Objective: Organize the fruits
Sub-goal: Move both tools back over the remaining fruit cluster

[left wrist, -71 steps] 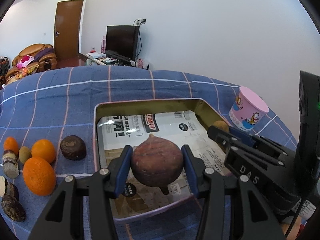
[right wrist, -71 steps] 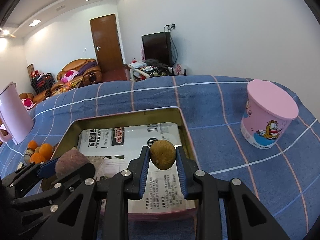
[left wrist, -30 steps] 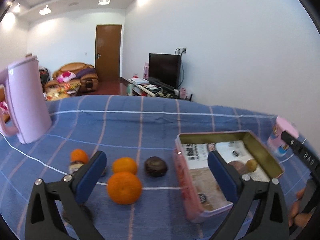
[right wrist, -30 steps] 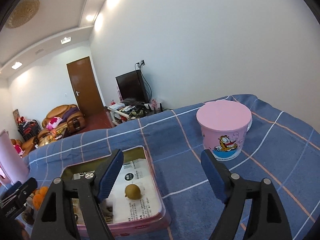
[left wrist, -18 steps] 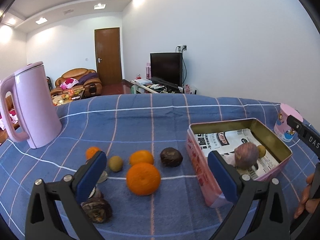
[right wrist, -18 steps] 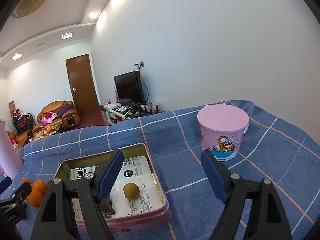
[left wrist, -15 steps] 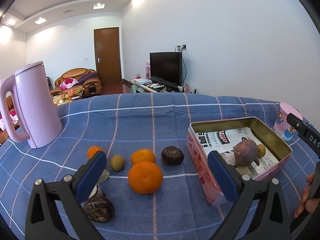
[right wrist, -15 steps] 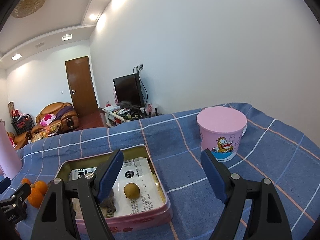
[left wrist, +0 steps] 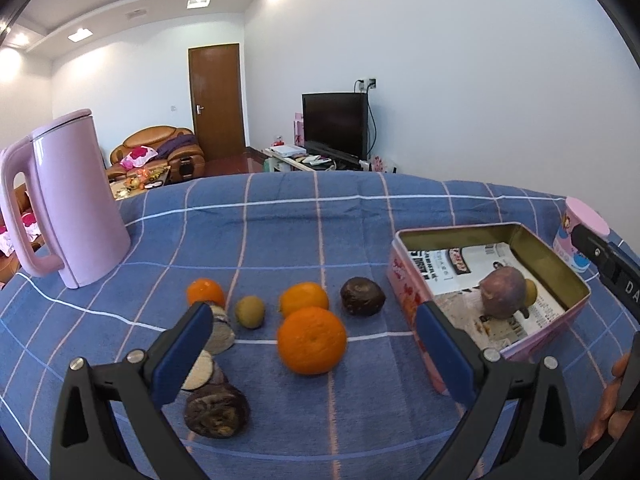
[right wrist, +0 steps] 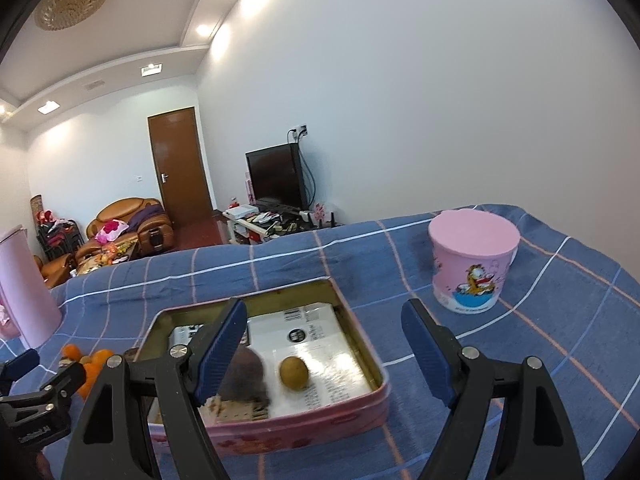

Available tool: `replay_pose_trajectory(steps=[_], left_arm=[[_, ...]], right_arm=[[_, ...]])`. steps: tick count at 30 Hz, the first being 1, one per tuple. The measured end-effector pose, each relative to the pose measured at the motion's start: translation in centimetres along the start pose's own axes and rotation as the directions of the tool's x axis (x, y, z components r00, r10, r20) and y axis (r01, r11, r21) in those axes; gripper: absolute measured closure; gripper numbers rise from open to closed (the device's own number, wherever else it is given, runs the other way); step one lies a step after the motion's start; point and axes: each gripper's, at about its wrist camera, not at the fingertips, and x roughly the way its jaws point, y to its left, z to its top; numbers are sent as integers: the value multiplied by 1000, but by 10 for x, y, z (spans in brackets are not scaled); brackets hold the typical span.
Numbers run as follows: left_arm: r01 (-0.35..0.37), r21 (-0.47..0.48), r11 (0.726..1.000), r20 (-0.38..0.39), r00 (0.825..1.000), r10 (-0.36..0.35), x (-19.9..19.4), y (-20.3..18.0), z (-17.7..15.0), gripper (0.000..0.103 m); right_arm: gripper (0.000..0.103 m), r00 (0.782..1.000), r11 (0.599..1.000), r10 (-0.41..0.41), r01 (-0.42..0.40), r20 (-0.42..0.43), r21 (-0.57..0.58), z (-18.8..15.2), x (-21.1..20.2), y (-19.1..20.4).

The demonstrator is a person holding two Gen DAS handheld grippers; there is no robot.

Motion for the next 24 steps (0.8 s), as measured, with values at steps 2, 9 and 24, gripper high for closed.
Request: replay_pose_trajectory(steps=[2,9,24], left_arm=[[0,3,1000,-2,1000,0,0,5,0,0],[-16,3,1000,-4,1000,16,1,31,0,0],[-47,-69,996,-29,999,45,5,97,0,0]], right_arm=[[22,1000,1000,6,-6,-6,-10,-2,-1,7],[22,999,998,40,-40,-26,-38,-10,-6,42],[22,983,982,167,-173,-82,-79,-25,-8,124]])
